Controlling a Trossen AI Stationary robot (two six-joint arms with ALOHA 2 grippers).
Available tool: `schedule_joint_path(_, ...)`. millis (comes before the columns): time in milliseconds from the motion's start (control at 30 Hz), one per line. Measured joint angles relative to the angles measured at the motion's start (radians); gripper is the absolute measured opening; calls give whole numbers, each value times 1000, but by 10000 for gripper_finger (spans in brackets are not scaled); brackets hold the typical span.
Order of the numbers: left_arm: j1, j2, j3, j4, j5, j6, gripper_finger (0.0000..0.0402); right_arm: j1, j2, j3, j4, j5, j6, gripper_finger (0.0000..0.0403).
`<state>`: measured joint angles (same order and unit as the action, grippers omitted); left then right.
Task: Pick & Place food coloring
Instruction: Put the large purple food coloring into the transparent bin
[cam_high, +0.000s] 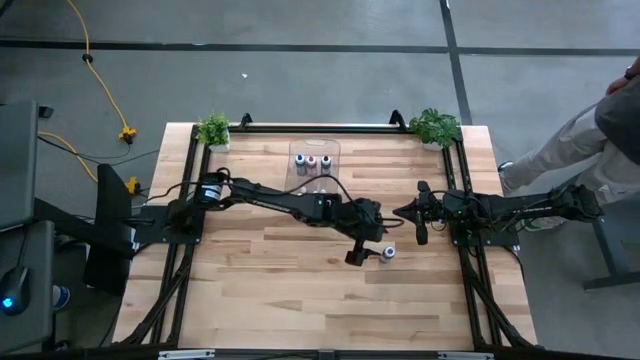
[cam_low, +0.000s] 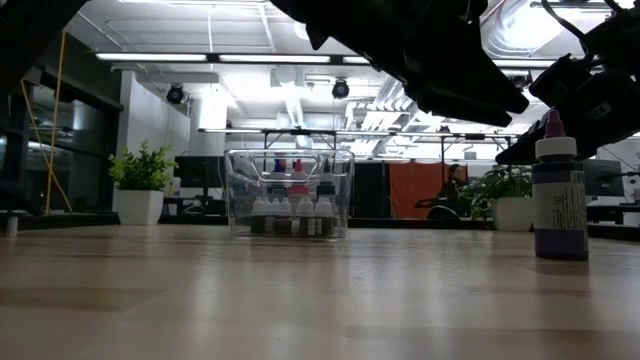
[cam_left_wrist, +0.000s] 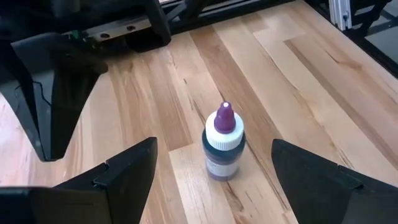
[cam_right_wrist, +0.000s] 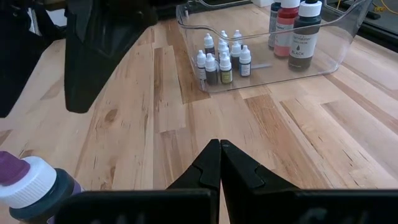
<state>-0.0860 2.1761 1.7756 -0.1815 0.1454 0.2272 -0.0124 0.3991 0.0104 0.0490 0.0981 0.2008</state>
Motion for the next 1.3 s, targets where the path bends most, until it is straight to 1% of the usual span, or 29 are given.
schedule_joint_path(133,0,8,0,11,17,-6,310,0,0,0,0,0,0,0)
schedule_joint_path(333,0,13,0,10,20,-70,310,0,0,0,0,0,0,0)
schedule_joint_path(500,-7,13,0,7,16,-83,310,0,0,0,0,0,0,0)
schedule_joint_path(600,-14,13,23,-35,6,-99,310,0,0,0,0,0,0,0)
schedule_joint_path(700,-21,22,83,-85,-7,-101,310,0,0,0,0,0,0,0)
schedule_joint_path(800,-27,35,136,-155,-47,-96,310,0,0,0,0,0,0,0)
schedule_joint_path(933,-32,66,199,-169,-63,-81,310,0,0,0,0,0,0,0)
schedule_joint_path(1000,-32,80,228,-256,-90,-92,310,0,0,0,0,0,0,0)
schedule_joint_path(1067,-33,124,295,-269,-129,-93,310,0,-1,0,0,0,0,0)
schedule_joint_path(1100,-33,139,328,-302,-137,-93,310,0,0,0,1,0,0,0)
schedule_joint_path(1167,-33,176,409,-368,-137,-101,310,0,0,0,0,0,0,0)
schedule_joint_path(1233,-32,226,498,-389,-138,-98,310,0,-1,0,1,0,0,0)
schedule_joint_path(1300,-32,262,569,-459,-138,-96,310,0,-1,0,0,0,0,0)
